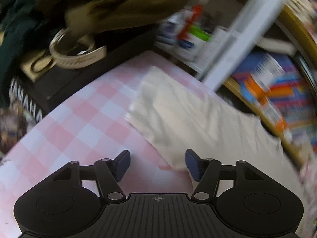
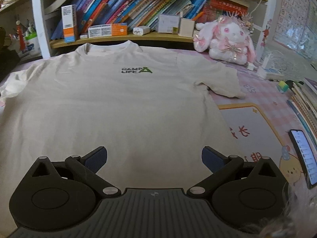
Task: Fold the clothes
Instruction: 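Grasp the shirt side edge with the left gripper and lift it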
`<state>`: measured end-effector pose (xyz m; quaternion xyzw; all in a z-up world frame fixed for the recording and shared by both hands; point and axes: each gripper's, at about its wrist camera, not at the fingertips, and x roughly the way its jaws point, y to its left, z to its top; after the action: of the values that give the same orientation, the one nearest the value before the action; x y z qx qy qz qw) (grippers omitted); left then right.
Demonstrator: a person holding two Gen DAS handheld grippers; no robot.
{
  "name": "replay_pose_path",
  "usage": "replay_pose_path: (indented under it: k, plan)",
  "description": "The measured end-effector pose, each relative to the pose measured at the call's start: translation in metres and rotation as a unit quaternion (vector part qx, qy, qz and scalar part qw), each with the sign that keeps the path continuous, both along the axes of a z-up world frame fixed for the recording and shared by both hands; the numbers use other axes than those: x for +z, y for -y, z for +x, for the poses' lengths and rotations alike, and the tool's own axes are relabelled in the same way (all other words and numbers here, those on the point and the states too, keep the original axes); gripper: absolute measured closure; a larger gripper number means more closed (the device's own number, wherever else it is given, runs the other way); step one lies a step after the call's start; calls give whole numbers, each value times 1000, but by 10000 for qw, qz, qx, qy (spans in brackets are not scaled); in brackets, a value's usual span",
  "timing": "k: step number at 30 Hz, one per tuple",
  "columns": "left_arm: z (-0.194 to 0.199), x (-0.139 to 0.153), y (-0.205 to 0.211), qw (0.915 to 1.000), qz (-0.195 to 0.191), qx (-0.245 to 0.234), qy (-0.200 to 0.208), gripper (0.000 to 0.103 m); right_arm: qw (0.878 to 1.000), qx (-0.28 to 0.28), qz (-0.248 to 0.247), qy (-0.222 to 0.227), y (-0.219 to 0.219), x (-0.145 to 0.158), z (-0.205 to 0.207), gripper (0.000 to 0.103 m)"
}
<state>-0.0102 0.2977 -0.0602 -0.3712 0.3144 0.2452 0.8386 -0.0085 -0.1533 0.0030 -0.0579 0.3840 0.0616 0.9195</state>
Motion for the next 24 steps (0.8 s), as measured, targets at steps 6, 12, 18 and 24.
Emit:
replay_pose_path:
  k: [6,12,18,24]
  plan:
    - [13,-12,-32,9966,-583,535,233,64,9998,-119,-138,-35,2,1,-2,0]
    - [23,-18,-40,9925,-726,940,276,85,9999,-127,-98,-62,2,2,1,0]
    - [10,-28,-51,9848,-1090,1256,505,96,9999,-95,-51,-123,4,-1,7,0]
    - [12,-8,-38,9895,-688,1106,625,96,9999,50,14,-121,11,-5,19,0]
